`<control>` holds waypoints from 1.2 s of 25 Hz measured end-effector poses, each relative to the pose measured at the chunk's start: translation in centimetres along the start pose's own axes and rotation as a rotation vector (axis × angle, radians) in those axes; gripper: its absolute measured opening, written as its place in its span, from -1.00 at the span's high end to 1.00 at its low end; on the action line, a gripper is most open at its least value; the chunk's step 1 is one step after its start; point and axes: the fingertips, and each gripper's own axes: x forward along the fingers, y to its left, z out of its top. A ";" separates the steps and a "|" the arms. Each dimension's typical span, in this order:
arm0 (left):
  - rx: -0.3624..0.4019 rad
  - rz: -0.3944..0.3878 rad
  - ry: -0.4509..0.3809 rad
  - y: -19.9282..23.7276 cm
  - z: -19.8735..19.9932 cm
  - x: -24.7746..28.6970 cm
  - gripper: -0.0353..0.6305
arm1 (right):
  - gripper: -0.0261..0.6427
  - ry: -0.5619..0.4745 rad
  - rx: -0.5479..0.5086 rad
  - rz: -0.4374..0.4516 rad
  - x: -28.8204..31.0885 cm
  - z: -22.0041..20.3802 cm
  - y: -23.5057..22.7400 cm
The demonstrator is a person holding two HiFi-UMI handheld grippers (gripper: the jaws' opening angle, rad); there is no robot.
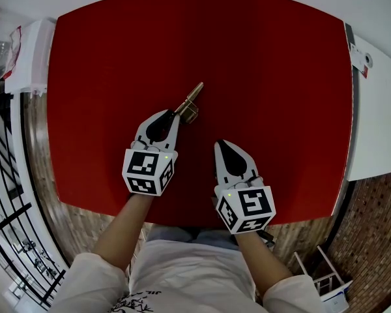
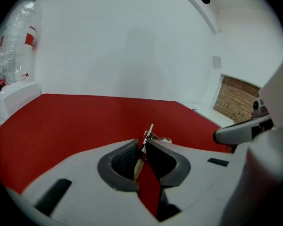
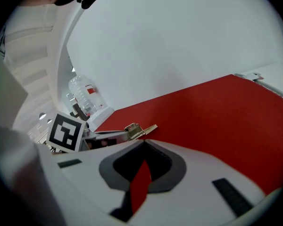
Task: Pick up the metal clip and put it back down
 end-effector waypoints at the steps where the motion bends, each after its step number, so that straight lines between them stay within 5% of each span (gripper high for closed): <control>1: 0.015 0.002 0.013 0.0 -0.3 -0.1 0.73 | 0.90 0.000 -0.001 0.002 0.0 0.0 0.1; 11: 0.311 0.041 0.092 -1.8 -2.5 0.0 0.72 | 0.90 0.004 0.010 0.010 -0.1 -0.6 0.2; 17: 0.624 0.085 0.113 -3.1 -3.1 0.9 0.61 | 0.90 0.008 0.030 0.005 -0.3 -1.1 0.0; 25: 0.837 0.083 0.127 -5.3 -3.2 2.9 0.59 | 0.90 0.007 0.043 -0.009 -0.9 -1.5 -0.9; 27: 0.837 0.108 0.083 -5.3 -2.3 2.9 0.63 | 0.90 0.007 0.045 -0.011 -0.9 -1.6 -1.0; 30: 0.686 0.118 0.035 -4.6 -0.8 2.5 0.75 | 0.90 0.004 0.045 -0.015 -1.1 -1.5 -1.3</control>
